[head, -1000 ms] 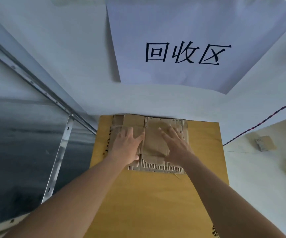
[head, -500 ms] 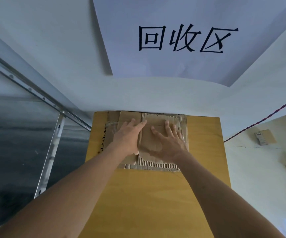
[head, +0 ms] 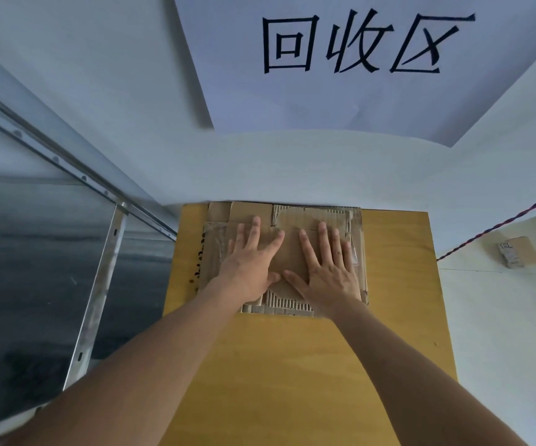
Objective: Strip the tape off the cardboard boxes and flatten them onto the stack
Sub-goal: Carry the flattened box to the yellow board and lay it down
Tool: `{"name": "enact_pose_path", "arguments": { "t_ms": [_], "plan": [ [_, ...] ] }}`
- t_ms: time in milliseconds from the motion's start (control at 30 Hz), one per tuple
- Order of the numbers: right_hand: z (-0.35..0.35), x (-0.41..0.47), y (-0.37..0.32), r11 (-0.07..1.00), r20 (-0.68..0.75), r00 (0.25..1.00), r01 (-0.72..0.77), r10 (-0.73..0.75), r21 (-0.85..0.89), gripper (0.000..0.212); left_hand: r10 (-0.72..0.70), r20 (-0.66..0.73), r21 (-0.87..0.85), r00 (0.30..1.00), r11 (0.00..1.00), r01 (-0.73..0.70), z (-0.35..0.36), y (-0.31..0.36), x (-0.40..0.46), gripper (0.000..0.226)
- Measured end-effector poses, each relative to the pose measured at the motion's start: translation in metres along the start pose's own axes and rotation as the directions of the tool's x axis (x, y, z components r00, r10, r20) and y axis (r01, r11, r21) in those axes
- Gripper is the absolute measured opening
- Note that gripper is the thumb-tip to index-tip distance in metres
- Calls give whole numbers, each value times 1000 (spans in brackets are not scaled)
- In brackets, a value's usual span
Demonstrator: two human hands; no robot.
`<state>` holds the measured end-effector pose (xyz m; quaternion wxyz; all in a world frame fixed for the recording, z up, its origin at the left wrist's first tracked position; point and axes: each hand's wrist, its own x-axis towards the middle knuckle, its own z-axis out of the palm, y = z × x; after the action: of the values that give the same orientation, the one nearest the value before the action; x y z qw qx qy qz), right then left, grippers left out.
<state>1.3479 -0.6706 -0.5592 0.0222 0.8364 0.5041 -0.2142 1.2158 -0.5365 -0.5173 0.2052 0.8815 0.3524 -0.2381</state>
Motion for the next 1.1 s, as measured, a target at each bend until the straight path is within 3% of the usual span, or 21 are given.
{"name": "enact_pose_path", "arguments": {
  "t_ms": [167,333,467,633,800,900,1100],
  "plan": [
    [-10,4,5,994,-26,1000,7,-4,111,69,1,-3,-14,1000,1000,-1,-1,4,0,94],
    [14,3,1,998,-138,990,-30,37,49,67,22,-60,-18,998,1000,-23,10,1,2,95],
    [17,3,2,998,-150,988,-17,26,62,66,42,-164,-10,986,999,-44,34,-4,2,92],
    [13,4,3,998,-117,993,-17,24,61,65,58,-184,-11,981,998,-61,43,-7,5,90],
    [-19,6,-5,995,21,998,-60,59,79,72,7,-129,60,992,998,1,17,0,1,94],
    [-46,4,-13,986,-37,994,-97,103,133,73,48,-181,98,982,995,-31,-7,2,-4,95],
    [-98,-31,-33,967,-143,979,-108,143,229,53,153,-275,93,949,987,-133,-47,5,-29,82]
  ]
}}
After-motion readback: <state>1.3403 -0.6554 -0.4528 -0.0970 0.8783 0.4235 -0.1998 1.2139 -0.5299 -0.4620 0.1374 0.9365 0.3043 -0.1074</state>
